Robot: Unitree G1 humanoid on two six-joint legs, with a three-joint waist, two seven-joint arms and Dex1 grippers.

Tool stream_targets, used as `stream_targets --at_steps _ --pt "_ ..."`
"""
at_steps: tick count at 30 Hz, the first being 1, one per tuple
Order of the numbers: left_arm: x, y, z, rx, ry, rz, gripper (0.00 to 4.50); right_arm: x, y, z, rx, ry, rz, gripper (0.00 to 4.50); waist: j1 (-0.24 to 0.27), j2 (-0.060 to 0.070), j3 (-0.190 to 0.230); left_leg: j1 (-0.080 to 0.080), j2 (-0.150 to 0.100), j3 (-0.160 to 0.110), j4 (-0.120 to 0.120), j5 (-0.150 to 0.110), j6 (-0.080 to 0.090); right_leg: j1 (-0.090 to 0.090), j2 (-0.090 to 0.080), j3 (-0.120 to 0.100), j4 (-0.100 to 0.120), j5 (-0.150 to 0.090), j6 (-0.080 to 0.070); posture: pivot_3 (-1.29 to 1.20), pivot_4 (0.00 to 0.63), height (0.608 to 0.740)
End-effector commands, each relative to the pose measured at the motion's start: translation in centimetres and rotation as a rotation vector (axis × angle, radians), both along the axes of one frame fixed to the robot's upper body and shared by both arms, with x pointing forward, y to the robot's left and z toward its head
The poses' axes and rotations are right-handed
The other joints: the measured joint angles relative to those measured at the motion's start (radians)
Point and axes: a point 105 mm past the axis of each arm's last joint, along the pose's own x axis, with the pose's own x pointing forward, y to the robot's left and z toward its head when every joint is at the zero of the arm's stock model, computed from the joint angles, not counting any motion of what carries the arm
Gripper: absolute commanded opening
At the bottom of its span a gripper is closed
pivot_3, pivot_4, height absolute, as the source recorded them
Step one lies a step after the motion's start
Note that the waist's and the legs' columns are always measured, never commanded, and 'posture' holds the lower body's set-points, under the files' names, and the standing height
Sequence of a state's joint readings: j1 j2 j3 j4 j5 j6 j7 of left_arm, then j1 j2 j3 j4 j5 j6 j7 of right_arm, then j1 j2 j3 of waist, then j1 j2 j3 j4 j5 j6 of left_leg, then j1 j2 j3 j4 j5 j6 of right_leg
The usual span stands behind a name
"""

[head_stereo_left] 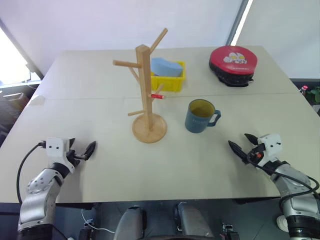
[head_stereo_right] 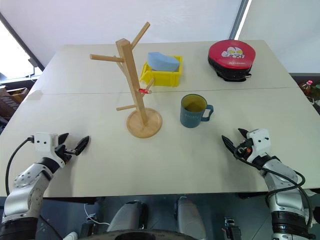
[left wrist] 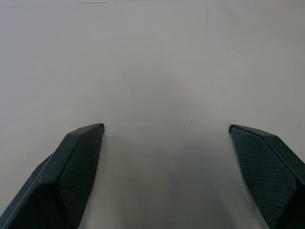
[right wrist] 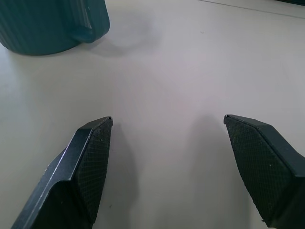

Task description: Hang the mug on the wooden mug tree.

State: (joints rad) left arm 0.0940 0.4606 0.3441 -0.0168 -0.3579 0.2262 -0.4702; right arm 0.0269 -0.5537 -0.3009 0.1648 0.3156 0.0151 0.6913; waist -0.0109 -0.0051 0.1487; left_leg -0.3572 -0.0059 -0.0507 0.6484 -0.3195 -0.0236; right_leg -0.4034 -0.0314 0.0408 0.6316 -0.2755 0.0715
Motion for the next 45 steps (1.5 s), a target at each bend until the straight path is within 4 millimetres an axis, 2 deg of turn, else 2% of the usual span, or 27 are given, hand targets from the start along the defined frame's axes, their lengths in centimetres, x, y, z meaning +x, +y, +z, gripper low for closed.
stream_targets --at_steps 1,6,14,17,22,25,27,32,34,38,45 --pt "0.0 0.7 0.6 0.031 -0.017 0.008 4.50 0.0 -0.2 1.0 -0.026 -0.034 0.002 3.88 0.000 0.000 0.000 0.000 0.000 0.000 0.000 0.000 0.000 0.000 0.000 0.000 0.000 0.000 0.000 0.00 0.150 0.740" --pt "0.1 0.8 0.6 0.015 -0.022 0.013 4.50 0.0 0.0 1.0 -0.021 -0.034 -0.001 3.88 0.000 0.000 0.000 0.000 0.000 0.000 0.000 0.000 0.000 0.000 0.000 0.000 0.000 0.000 0.000 0.00 0.150 0.740" --pt "-0.4 -0.9 0.7 -0.002 -0.025 -0.074 4.50 -0.2 0.7 0.7 0.004 -0.031 0.000 3.88 0.000 0.000 0.000 0.000 0.000 0.000 0.000 0.000 0.000 0.000 0.000 0.000 0.000 0.000 0.000 0.00 0.150 0.740" --pt "-1.0 -3.0 1.5 -0.014 -0.045 -0.204 4.50 -0.4 1.2 0.9 0.016 -0.039 0.011 3.88 0.000 0.000 0.000 0.000 0.000 0.000 0.000 0.000 0.000 0.000 0.000 0.000 0.000 0.000 0.000 0.00 0.150 0.740" --pt "-2.8 -8.5 2.1 -0.037 -0.027 -0.518 4.50 -1.2 1.7 1.3 0.023 -0.043 0.027 3.88 0.001 0.000 0.000 0.000 0.000 0.000 0.000 0.000 0.000 0.000 -0.001 0.000 0.000 -0.001 -0.001 0.00 0.150 0.740" --pt "-3.6 -11.7 2.6 -0.034 -0.026 -0.686 4.50 -2.4 3.1 0.7 -0.009 -0.008 0.098 3.88 0.002 0.001 0.000 0.000 0.000 0.000 0.000 0.000 0.000 0.000 -0.001 0.000 0.000 -0.002 -0.003 0.00 0.150 0.740" --pt "-3.7 -13.4 3.1 -0.037 -0.037 -0.759 4.50 -2.5 4.1 1.0 -0.003 -0.031 0.112 3.88 0.001 0.001 0.000 0.000 0.000 0.000 0.000 0.000 0.000 0.000 -0.001 0.000 0.000 -0.002 -0.003 0.00 0.150 0.740" --pt "-4.2 -17.1 4.4 -0.037 -0.084 -0.921 4.50 -0.3 5.7 3.4 0.013 -0.167 0.027 3.88 -0.007 0.002 0.001 0.001 0.000 0.001 0.001 0.000 0.000 0.000 0.000 0.001 0.000 -0.001 -0.004 0.00 0.150 0.740" --pt "-4.3 -17.9 4.7 -0.026 -0.101 -0.957 4.50 0.6 6.0 4.3 0.026 -0.208 -0.008 3.88 -0.004 0.002 0.001 0.001 0.000 0.001 0.001 0.000 0.000 0.000 0.001 0.001 0.001 0.000 -0.001 0.00 0.150 0.740" --pt "-4.1 -18.3 5.1 -0.029 -0.117 -0.967 4.50 1.8 6.2 5.0 0.047 -0.237 -0.041 3.88 0.002 0.002 0.001 0.000 0.000 0.000 0.001 0.000 0.000 0.000 0.002 0.000 0.001 0.001 -0.001 0.00 0.150 0.740" --pt "-4.2 -18.7 5.9 -0.027 -0.150 -0.972 4.50 3.3 6.5 4.6 0.064 -0.231 -0.049 3.88 -0.001 0.002 0.001 0.000 0.000 0.001 0.001 0.000 0.000 0.000 0.002 0.000 0.000 0.001 -0.001 0.00 0.150 0.740"
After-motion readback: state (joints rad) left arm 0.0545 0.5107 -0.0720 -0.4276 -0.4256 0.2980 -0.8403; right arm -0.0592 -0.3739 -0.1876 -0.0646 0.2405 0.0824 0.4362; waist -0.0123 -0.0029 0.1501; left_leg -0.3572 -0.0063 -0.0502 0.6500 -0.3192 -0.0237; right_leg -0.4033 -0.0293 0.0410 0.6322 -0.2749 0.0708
